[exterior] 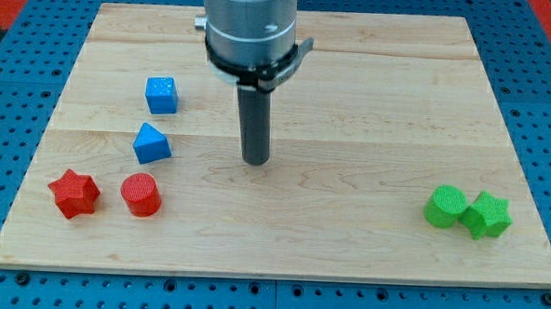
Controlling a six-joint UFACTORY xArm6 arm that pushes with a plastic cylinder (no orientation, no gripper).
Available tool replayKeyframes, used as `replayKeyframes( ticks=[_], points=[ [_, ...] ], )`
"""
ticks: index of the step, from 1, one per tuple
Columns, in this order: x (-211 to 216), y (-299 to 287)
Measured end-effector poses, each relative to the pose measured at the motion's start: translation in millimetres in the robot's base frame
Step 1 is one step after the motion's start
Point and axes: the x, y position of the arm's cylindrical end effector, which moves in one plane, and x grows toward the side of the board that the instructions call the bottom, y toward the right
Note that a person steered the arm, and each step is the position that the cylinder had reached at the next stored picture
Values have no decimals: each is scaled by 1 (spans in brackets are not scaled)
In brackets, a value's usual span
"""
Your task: Place the arm to the bottom of the yellow heart
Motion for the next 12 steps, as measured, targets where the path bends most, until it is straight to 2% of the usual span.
replayKeyframes(
  ticks=[1, 3, 4, 10, 11, 12],
  points=[
    [-19, 17],
    [-24, 45],
    [-34, 40],
    [-29, 45],
    [-50, 39],
    [-124, 21]
  ],
)
